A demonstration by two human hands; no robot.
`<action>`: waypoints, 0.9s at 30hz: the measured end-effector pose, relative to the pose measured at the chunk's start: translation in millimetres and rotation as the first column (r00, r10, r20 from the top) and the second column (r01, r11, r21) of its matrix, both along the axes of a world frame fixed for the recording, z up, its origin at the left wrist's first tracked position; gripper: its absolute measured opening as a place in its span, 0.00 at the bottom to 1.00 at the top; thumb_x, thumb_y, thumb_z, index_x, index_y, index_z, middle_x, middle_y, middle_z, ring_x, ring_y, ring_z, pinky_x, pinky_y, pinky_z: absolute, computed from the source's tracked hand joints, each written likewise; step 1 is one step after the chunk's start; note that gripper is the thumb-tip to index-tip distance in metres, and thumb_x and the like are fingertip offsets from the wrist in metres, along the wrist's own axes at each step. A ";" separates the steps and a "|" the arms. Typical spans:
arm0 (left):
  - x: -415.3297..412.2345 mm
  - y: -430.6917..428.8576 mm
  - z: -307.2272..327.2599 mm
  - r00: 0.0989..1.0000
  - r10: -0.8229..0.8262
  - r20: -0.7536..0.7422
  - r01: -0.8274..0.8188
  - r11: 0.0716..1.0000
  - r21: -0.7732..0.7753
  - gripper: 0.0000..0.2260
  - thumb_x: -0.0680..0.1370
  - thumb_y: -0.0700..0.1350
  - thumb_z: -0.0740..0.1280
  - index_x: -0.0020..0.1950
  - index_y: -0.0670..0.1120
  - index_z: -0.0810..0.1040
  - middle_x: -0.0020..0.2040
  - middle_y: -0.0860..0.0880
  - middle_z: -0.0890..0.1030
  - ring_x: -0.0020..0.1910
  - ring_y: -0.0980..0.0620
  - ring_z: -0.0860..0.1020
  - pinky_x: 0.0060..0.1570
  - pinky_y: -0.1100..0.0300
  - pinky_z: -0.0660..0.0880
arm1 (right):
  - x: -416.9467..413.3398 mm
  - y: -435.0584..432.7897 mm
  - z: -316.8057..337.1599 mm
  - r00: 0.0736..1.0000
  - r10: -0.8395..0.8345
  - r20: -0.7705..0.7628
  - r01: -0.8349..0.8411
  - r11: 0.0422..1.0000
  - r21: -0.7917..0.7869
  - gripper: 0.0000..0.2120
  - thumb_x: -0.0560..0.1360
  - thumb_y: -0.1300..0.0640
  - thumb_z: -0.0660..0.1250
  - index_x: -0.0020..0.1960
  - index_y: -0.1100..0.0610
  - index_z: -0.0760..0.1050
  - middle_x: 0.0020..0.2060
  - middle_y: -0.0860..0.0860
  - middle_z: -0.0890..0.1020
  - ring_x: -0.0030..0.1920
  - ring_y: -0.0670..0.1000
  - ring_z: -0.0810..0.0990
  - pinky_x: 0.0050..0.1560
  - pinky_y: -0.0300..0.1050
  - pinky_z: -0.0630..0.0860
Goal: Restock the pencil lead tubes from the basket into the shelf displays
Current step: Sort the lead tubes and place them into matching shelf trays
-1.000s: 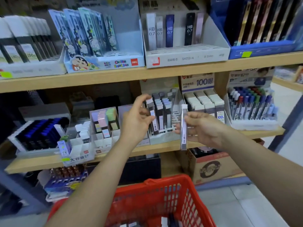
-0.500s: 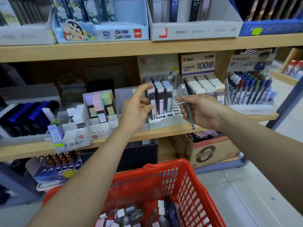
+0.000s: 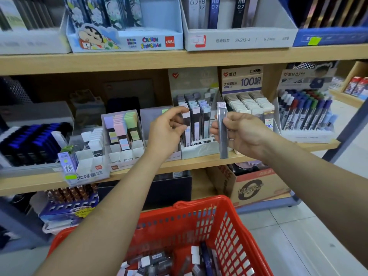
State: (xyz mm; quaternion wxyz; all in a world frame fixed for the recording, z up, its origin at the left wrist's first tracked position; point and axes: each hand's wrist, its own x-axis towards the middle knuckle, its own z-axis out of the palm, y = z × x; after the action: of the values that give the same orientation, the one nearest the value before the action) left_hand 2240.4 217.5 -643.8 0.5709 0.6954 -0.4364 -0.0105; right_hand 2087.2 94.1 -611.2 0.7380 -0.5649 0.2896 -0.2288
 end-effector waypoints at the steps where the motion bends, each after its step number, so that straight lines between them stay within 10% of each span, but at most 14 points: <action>1: 0.6 0.6 -0.4 1.000 0.004 -0.003 -0.004 1.000 0.005 0.18 0.75 0.34 0.70 0.60 0.54 0.78 0.45 0.50 0.78 0.43 0.57 0.77 0.45 0.72 0.75 | -0.1 -0.1 -0.2 1.000 0.001 0.011 -0.001 1.000 0.008 0.14 0.82 0.66 0.56 0.66 0.64 0.71 0.51 0.59 0.83 0.52 0.56 0.85 0.46 0.47 0.82; 8: 3.8 11.9 1.3 0.999 0.011 0.034 -0.013 0.998 0.059 0.20 0.77 0.38 0.67 0.66 0.55 0.76 0.49 0.52 0.78 0.46 0.56 0.77 0.46 0.70 0.75 | -3.1 -0.9 0.0 1.000 0.015 0.006 -0.014 0.997 -0.081 0.13 0.79 0.67 0.63 0.63 0.62 0.77 0.54 0.58 0.84 0.56 0.56 0.84 0.59 0.52 0.79; 12: -4.3 18.4 20.0 0.998 0.050 0.029 -0.050 0.999 -0.008 0.15 0.79 0.41 0.66 0.64 0.54 0.77 0.46 0.55 0.79 0.45 0.60 0.76 0.43 0.67 0.76 | -2.1 -0.5 0.8 0.999 0.026 0.024 -0.024 0.997 -0.071 0.14 0.76 0.66 0.68 0.62 0.62 0.77 0.53 0.58 0.85 0.51 0.54 0.85 0.50 0.47 0.82; 17: -29.4 13.7 46.7 0.972 -0.215 -0.090 0.217 0.976 0.012 0.16 0.78 0.45 0.67 0.65 0.55 0.74 0.47 0.50 0.81 0.40 0.55 0.80 0.41 0.61 0.80 | 1.4 5.1 3.8 0.982 0.190 0.020 -0.185 0.972 -0.143 0.06 0.73 0.63 0.71 0.49 0.57 0.82 0.43 0.53 0.87 0.46 0.51 0.86 0.46 0.45 0.81; 22: -31.1 12.8 53.8 0.938 -0.247 -0.245 0.236 0.969 -0.073 0.11 0.75 0.36 0.70 0.55 0.46 0.80 0.37 0.50 0.82 0.33 0.54 0.79 0.35 0.63 0.79 | 0.4 7.1 5.8 0.947 0.322 0.003 -0.318 0.937 -0.145 0.18 0.73 0.56 0.69 0.61 0.63 0.78 0.54 0.61 0.83 0.55 0.57 0.83 0.54 0.48 0.79; 27: -21.5 16.9 52.2 0.850 -0.381 -0.364 0.317 0.921 -0.225 0.10 0.76 0.32 0.67 0.50 0.47 0.77 0.42 0.46 0.84 0.36 0.52 0.80 0.37 0.62 0.78 | -9.5 3.6 5.2 0.841 0.536 -0.066 -0.539 0.841 -0.038 0.16 0.75 0.52 0.65 0.57 0.60 0.81 0.45 0.56 0.85 0.45 0.52 0.83 0.49 0.46 0.79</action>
State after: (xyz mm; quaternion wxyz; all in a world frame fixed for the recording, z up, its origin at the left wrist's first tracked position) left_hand 2218.9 234.4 -591.6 0.6891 0.5403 -0.4287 -0.2224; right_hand 2077.7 97.7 -606.0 0.7490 -0.6492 0.1325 -0.0057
